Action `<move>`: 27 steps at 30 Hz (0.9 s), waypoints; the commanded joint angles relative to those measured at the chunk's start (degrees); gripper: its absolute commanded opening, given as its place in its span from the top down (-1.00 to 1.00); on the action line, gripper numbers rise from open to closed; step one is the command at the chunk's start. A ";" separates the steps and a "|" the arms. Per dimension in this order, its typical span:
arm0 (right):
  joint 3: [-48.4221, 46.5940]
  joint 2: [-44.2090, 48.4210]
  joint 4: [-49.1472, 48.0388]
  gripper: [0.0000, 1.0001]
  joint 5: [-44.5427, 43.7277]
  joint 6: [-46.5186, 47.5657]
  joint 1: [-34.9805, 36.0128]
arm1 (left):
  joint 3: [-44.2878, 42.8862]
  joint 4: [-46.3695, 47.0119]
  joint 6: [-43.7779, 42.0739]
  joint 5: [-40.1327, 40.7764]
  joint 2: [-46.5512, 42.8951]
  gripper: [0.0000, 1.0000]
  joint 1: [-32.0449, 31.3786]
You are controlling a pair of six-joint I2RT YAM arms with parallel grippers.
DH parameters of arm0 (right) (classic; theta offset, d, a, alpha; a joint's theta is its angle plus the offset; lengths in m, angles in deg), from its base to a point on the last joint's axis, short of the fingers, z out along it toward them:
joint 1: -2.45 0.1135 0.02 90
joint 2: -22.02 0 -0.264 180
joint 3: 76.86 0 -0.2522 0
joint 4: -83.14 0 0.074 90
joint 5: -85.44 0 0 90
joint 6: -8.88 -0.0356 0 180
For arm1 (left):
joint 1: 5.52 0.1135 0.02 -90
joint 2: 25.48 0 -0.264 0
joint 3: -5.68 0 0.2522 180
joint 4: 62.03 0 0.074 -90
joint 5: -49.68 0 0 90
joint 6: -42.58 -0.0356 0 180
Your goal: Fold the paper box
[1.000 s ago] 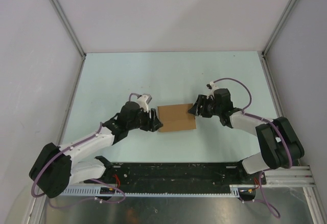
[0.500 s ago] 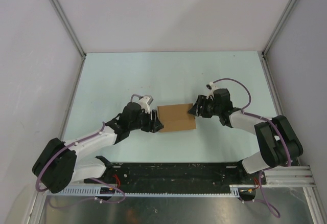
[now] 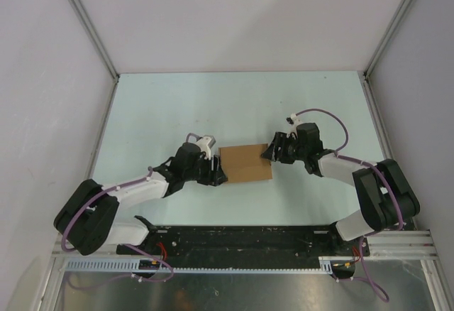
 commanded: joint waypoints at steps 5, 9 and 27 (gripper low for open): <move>-1.96 -0.81 -2.41 -0.18 1.06 -0.01 -0.32 | -2.86 3.49 0.44 -0.63 1.72 -0.23 0.08; -1.96 -0.90 -2.49 -0.17 1.41 -0.45 -0.49 | -3.56 3.75 0.53 -0.89 2.33 -0.23 0.00; -1.96 -1.08 -2.41 -0.15 2.38 -0.54 -0.41 | -4.44 4.98 1.14 -1.95 4.36 -0.10 -0.71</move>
